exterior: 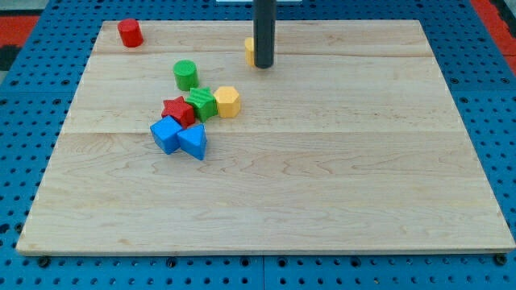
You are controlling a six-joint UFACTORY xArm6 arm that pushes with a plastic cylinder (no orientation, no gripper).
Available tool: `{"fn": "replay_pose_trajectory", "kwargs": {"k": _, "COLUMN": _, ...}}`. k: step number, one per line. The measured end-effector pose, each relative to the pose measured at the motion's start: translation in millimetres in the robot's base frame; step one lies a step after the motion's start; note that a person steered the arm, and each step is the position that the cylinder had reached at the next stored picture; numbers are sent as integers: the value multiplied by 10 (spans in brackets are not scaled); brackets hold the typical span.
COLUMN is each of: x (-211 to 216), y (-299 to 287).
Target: Push the yellow heart to the top center
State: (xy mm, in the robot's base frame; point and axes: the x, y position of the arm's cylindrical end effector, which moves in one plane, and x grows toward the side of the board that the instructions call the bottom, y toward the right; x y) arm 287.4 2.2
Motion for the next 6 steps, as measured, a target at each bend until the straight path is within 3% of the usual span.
{"fn": "replay_pose_trajectory", "kwargs": {"k": 1, "x": 288, "y": 251}}
{"fn": "replay_pose_trajectory", "kwargs": {"k": 2, "x": 109, "y": -187}}
{"fn": "replay_pose_trajectory", "kwargs": {"k": 3, "x": -362, "y": 234}}
{"fn": "replay_pose_trajectory", "kwargs": {"k": 4, "x": -369, "y": 599}}
{"fn": "replay_pose_trajectory", "kwargs": {"k": 6, "x": -142, "y": -446}}
